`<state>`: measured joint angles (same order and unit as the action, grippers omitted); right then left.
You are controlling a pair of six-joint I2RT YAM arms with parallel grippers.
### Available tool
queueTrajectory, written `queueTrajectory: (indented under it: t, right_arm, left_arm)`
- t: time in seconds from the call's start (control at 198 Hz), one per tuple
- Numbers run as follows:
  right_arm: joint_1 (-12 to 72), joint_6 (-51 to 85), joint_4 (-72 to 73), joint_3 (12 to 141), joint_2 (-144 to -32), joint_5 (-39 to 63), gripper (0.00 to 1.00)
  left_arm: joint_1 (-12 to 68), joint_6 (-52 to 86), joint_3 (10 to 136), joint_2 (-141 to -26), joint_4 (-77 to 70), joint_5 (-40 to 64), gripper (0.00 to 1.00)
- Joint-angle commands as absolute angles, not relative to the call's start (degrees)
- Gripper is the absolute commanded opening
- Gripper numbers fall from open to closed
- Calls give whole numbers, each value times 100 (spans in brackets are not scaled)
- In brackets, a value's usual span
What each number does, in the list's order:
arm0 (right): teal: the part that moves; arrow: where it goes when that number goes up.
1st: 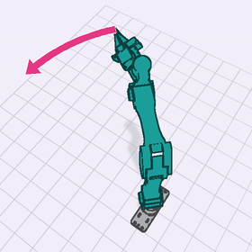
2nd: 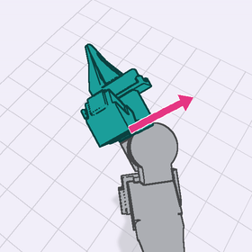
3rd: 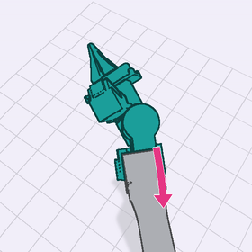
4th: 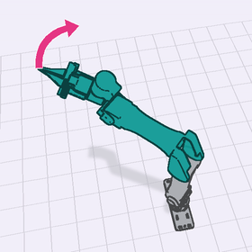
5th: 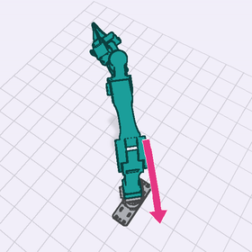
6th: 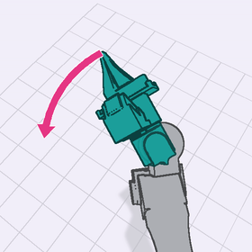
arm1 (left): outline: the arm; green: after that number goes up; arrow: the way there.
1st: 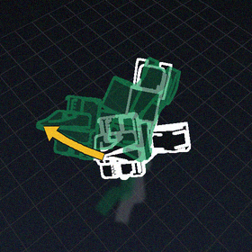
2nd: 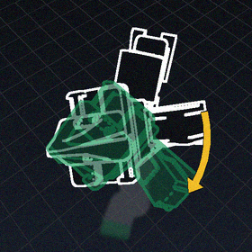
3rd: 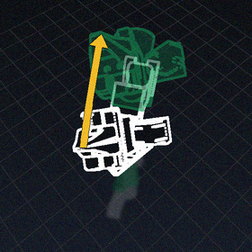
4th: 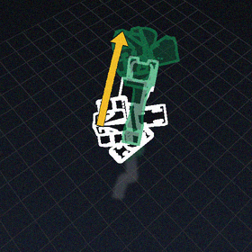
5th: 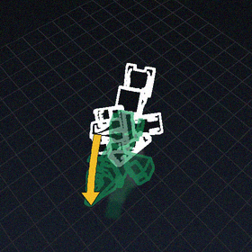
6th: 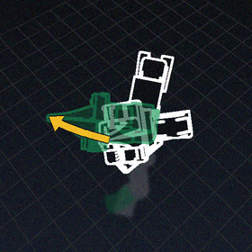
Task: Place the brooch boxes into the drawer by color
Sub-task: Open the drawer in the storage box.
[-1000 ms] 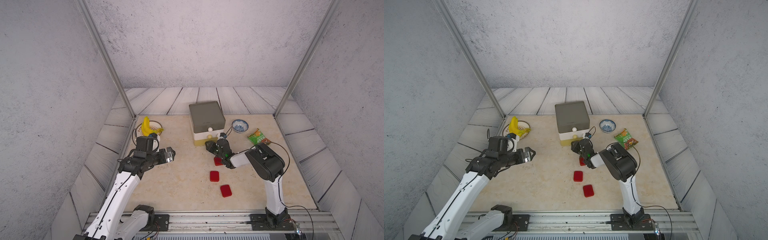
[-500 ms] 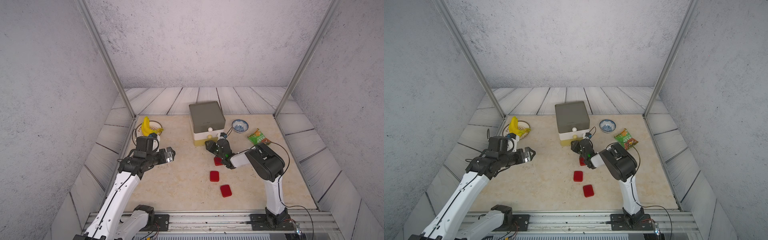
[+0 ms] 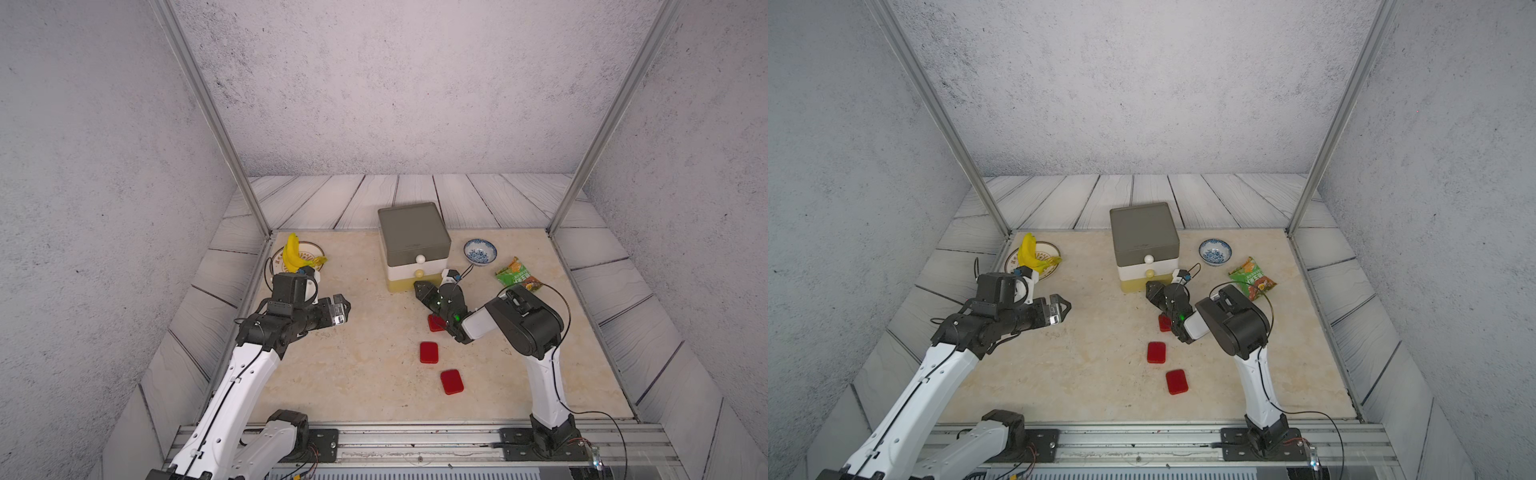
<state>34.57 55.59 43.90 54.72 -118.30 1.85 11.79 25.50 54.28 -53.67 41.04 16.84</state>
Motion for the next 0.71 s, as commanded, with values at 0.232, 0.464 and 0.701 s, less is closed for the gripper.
queueTrajectory:
  t: [0.232, 0.464, 0.701]
  right_arm:
    - [3437, 5564, 4663, 5783, -12125, 198, 40]
    - [3419, 5493, 4702, 5723, -12034, 36, 44]
    - [3410, 5585, 4908, 5539, -11962, -33, 49]
  left_arm:
    - [1160, 2391, 5562, -5525, 4096, 1566, 98]
    - [1151, 2359, 5539, -5511, 4120, 1548, 98]
    - [1143, 2366, 5515, -5479, 4113, 1553, 98]
